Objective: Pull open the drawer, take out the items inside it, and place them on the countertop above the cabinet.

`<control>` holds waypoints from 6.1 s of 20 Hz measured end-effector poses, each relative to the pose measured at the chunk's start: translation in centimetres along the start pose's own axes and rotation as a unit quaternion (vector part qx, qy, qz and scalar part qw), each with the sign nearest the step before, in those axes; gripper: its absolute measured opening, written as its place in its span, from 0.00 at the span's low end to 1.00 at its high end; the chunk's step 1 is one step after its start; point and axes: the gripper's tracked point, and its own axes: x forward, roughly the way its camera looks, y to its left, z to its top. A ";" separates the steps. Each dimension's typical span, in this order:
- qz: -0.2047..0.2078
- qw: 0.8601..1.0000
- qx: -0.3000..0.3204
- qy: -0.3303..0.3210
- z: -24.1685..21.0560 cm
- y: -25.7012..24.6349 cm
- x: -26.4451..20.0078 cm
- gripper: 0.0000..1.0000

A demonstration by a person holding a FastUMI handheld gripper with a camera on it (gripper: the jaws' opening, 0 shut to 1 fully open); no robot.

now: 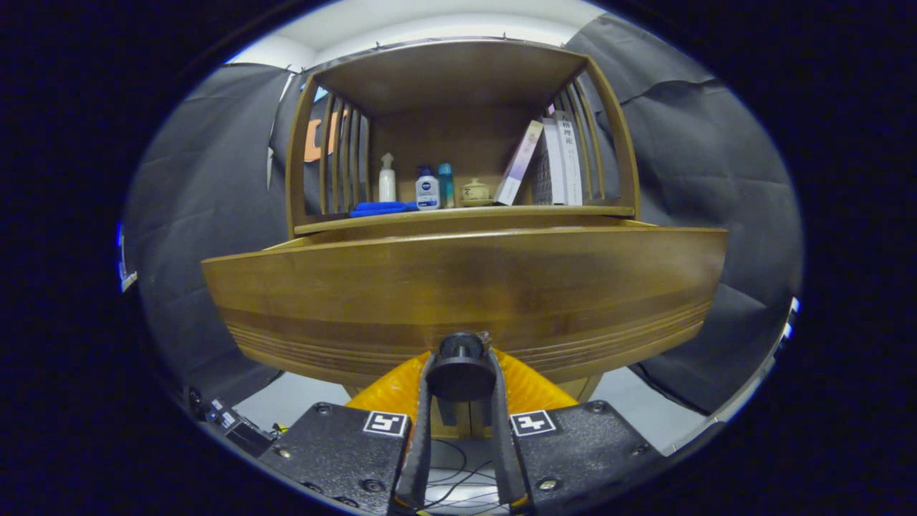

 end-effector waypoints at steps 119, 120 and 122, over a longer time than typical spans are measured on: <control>-0.026 0.923 0.059 0.379 23.2 -0.1 20.4 0.22; -0.017 0.923 0.072 0.377 23.0 0.0 20.8 0.23; -0.016 0.928 0.075 0.364 23.0 -0.5 21.4 0.23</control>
